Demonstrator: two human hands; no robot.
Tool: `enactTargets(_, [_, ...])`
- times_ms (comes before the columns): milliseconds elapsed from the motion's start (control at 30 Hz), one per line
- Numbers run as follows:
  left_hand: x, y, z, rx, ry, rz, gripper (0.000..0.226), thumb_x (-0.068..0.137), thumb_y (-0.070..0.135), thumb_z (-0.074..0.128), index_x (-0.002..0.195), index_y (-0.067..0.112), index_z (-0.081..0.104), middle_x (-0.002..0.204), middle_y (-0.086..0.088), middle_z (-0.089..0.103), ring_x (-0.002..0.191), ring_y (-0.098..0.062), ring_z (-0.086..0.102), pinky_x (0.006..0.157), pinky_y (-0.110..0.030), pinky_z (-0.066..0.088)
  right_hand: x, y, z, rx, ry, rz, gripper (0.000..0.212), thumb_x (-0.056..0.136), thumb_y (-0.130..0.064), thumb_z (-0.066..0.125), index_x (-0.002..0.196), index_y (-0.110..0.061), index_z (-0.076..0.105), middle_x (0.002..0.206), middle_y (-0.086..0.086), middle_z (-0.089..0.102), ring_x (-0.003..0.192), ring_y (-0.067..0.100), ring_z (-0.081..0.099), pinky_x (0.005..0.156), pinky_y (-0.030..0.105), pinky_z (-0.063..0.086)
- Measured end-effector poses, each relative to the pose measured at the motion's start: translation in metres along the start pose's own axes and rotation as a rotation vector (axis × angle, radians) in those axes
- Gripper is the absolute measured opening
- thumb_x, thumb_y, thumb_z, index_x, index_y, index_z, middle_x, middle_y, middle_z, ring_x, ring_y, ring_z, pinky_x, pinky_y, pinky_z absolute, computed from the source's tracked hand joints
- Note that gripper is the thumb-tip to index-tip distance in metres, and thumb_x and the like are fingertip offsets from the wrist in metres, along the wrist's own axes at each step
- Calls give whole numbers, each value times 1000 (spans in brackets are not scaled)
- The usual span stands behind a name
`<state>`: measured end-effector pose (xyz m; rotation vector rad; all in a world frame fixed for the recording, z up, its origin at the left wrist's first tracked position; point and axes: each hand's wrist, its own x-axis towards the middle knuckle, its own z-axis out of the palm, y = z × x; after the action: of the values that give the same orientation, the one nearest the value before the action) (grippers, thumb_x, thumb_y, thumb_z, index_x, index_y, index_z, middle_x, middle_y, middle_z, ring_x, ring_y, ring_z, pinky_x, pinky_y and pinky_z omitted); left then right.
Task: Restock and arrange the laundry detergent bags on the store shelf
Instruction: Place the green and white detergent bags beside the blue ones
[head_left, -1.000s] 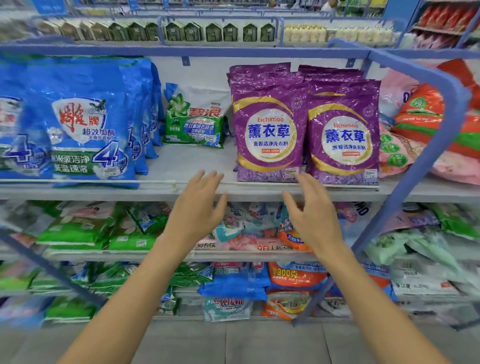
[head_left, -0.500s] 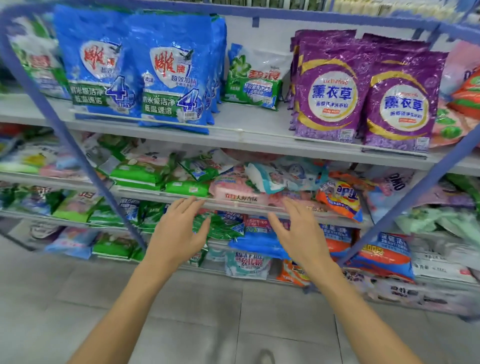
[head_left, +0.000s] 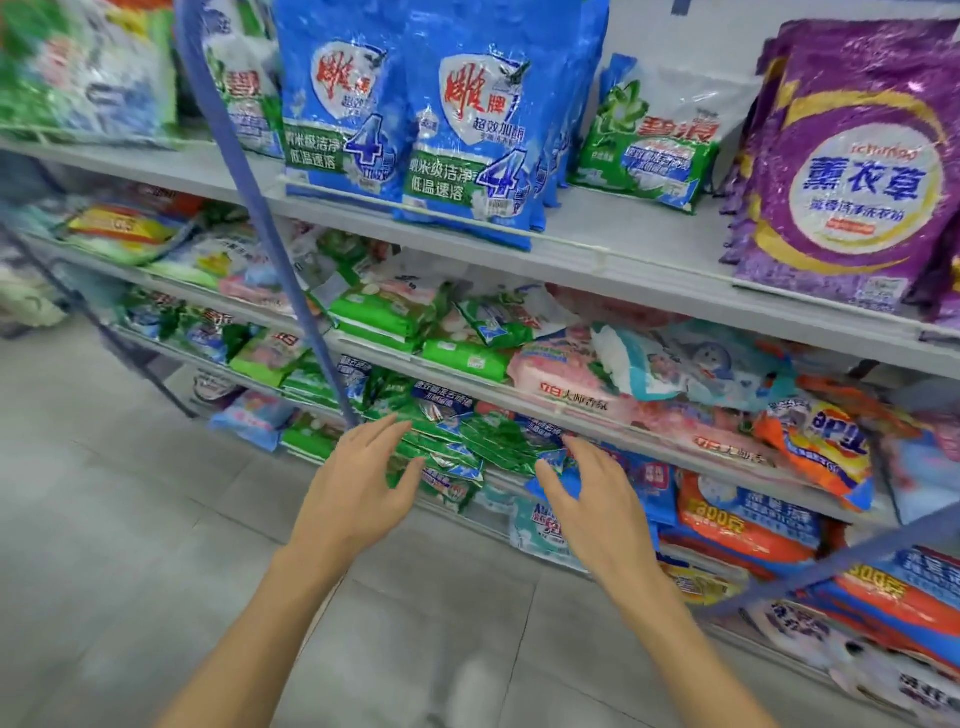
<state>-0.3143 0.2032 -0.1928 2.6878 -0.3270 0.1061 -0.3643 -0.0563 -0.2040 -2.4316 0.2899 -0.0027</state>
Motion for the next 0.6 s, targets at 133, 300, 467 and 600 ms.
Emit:
enactTargets(133, [21, -28, 2, -17, -9, -35, 53, 96, 43, 62, 142, 16, 57, 146, -2, 57, 138, -22, 48, 114, -41, 41, 21, -19, 20, 24, -47, 36, 64, 103, -53, 47, 157, -20, 36, 161, -2, 39, 149, 16, 32, 119, 35, 28])
enactTargets(300, [68, -69, 7, -69, -42, -37, 53, 97, 41, 62, 144, 17, 56, 148, -2, 55, 139, -21, 47, 114, -40, 40, 67, -46, 51, 5, -68, 90, 62, 103, -55, 47, 154, -20, 39, 156, 1, 46, 143, 21, 40, 112, 39, 36])
enactTargets(467, [134, -102, 18, -99, -118, 38, 53, 98, 40, 60, 144, 15, 55, 148, -3, 56, 139, -21, 47, 112, -40, 41, 123, -65, 81, 144, 8, 233, 66, 102, -55, 51, 155, -19, 38, 159, -1, 43, 140, 20, 46, 113, 38, 37])
enactTargets(600, [204, -100, 40, -152, -186, 102, 56, 100, 43, 55, 146, 12, 50, 147, -7, 56, 135, -24, 51, 110, -37, 43, 175, -66, 98, 405, 150, 376, 57, 100, -54, 55, 147, -24, 45, 146, -2, 55, 124, 19, 56, 104, 39, 44])
